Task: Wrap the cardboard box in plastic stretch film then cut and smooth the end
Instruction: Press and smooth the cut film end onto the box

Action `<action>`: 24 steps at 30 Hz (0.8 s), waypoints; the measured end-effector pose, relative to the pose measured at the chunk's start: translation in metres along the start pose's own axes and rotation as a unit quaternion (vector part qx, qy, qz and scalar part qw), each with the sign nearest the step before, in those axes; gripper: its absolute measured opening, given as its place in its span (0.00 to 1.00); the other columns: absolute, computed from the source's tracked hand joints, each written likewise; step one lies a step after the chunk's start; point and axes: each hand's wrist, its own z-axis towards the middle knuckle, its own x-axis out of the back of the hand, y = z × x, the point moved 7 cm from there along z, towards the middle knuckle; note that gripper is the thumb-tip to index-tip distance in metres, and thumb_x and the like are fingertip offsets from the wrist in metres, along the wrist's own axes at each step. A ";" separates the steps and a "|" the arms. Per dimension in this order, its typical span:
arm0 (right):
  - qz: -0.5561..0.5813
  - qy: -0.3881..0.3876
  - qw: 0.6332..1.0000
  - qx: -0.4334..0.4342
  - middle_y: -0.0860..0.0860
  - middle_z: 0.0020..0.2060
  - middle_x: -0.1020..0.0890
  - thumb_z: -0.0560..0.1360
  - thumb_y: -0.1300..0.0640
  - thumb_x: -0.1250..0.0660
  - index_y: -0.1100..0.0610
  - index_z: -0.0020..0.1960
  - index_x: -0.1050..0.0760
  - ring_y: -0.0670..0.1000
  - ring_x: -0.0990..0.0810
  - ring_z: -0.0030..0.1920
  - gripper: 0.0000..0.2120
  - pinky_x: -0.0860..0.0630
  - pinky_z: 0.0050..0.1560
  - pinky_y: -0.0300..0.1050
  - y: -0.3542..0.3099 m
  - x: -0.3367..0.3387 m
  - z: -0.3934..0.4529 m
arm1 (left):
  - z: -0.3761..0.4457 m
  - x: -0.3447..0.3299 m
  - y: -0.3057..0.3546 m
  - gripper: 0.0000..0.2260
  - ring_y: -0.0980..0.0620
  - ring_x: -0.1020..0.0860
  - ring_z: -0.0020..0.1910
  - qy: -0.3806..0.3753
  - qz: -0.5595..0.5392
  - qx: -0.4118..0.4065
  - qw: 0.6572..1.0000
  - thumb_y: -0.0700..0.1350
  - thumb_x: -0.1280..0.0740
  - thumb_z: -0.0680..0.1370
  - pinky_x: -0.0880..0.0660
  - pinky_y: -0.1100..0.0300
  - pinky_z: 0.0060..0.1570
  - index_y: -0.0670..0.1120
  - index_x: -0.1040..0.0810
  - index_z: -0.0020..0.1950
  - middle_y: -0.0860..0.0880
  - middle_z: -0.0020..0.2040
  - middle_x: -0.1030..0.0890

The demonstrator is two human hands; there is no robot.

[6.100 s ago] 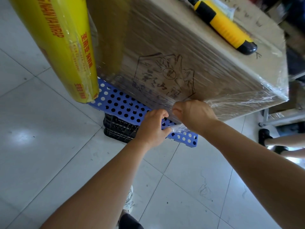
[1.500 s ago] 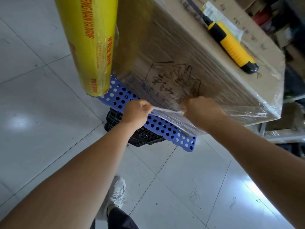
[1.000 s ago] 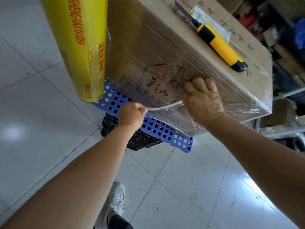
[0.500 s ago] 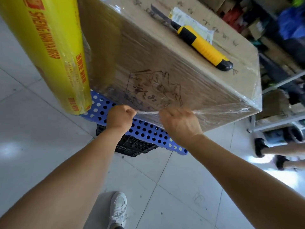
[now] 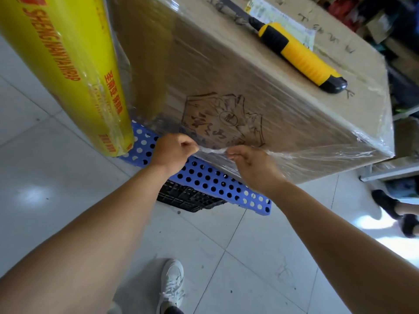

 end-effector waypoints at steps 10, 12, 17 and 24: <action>0.025 -0.106 0.994 0.034 0.50 0.65 0.24 0.82 0.58 0.46 0.54 0.68 0.28 0.50 0.27 0.65 0.16 0.33 0.63 0.39 -0.013 -0.039 0.032 | 0.016 0.013 -0.002 0.04 0.54 0.22 0.43 0.058 0.031 -0.005 0.998 0.42 0.31 0.74 0.26 0.61 0.45 0.45 0.17 0.46 0.48 0.45 0.17; 0.007 -0.115 0.993 0.036 0.51 0.66 0.25 0.83 0.57 0.46 0.55 0.69 0.29 0.53 0.28 0.66 0.17 0.35 0.65 0.41 -0.015 -0.050 0.040 | 0.019 0.015 -0.001 0.02 0.55 0.23 0.41 0.070 0.034 -0.004 0.997 0.43 0.29 0.73 0.27 0.62 0.43 0.45 0.18 0.44 0.49 0.44 0.17; 0.029 -0.126 0.991 0.040 0.52 0.69 0.28 0.82 0.61 0.46 0.56 0.72 0.33 0.52 0.31 0.70 0.19 0.37 0.70 0.43 -0.017 -0.073 0.053 | 0.015 0.026 -0.001 0.04 0.54 0.24 0.41 0.112 0.026 -0.004 0.993 0.41 0.34 0.76 0.34 0.69 0.36 0.43 0.20 0.48 0.49 0.44 0.20; 0.068 -0.125 0.988 0.054 0.58 0.69 0.28 0.81 0.67 0.47 0.63 0.70 0.33 0.56 0.31 0.70 0.19 0.36 0.70 0.44 -0.036 -0.093 0.067 | -0.004 0.046 -0.011 0.15 0.55 0.28 0.54 0.198 -0.007 0.038 0.979 0.32 0.44 0.76 0.36 0.72 0.46 0.41 0.28 0.62 0.44 0.59 0.24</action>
